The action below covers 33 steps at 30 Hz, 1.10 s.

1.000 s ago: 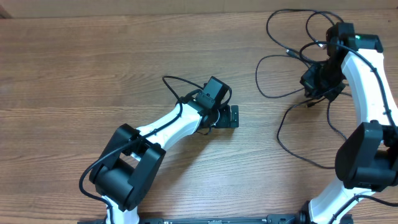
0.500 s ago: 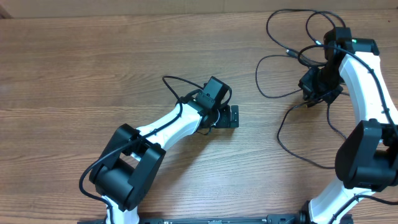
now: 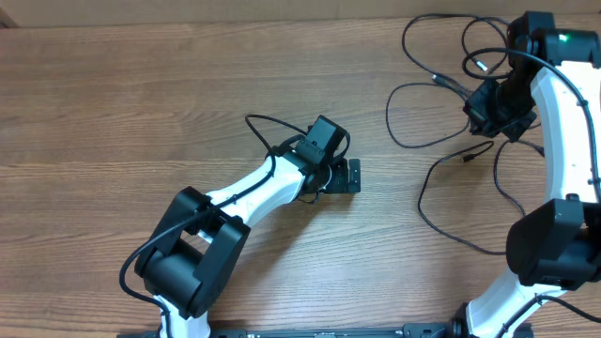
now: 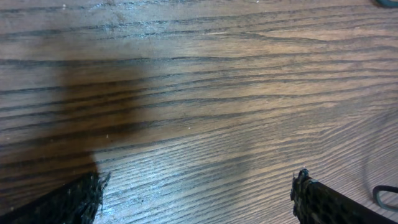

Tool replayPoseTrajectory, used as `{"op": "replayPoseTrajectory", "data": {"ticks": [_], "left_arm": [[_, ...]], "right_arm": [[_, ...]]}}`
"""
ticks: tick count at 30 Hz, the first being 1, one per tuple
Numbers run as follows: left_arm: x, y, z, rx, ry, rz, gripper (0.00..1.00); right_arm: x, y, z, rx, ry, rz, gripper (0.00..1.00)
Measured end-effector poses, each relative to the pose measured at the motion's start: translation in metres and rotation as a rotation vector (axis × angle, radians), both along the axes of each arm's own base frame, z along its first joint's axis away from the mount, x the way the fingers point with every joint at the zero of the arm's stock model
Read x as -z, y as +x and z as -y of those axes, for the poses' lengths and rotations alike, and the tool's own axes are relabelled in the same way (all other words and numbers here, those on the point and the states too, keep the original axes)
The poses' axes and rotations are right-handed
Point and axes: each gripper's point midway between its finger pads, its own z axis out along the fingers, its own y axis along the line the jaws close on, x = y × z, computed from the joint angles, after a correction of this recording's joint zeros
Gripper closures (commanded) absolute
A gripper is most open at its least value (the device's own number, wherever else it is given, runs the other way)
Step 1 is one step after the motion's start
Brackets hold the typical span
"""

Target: Untangle cables

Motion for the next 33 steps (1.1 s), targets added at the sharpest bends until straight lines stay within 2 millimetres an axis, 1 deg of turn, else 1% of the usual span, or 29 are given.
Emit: {"op": "replayPoseTrajectory", "data": {"ticks": [5, 10, 13, 15, 18, 21, 25, 33], "left_arm": [[0.000, 0.000, 0.000, 0.000, 0.000, 0.000, 0.01], [0.000, 0.000, 0.000, 0.000, 0.000, 0.000, 0.00], [0.000, 0.000, 0.000, 0.000, 0.000, 0.000, 0.01], [0.000, 0.000, 0.000, 0.000, 0.000, 0.000, 0.01], [0.000, 0.000, 0.000, 0.000, 0.000, 0.000, 0.00], [0.000, 0.000, 0.000, 0.000, 0.000, 0.000, 0.00], [0.000, 0.000, 0.000, 0.000, 0.000, 0.000, 0.00], [0.000, 0.000, 0.000, 0.000, 0.000, 0.000, 0.01]], "right_arm": [[0.007, -0.007, -0.002, 0.003, 0.004, -0.035, 0.96], [0.019, -0.018, -0.004, 0.084, 0.011, -0.093, 0.96], [0.026, -0.024, -0.005, 0.163, 0.012, -0.129, 0.96], [0.029, -0.025, -0.005, 0.204, 0.011, -0.137, 0.96], [0.032, -0.021, -0.005, 0.255, 0.011, -0.127, 0.96], [0.035, -0.019, -0.004, 0.278, 0.010, -0.122, 0.96], [0.039, -0.023, -0.005, 0.292, 0.008, -0.139, 0.96], [0.040, -0.024, -0.005, 0.300, 0.007, -0.146, 0.96]]}}
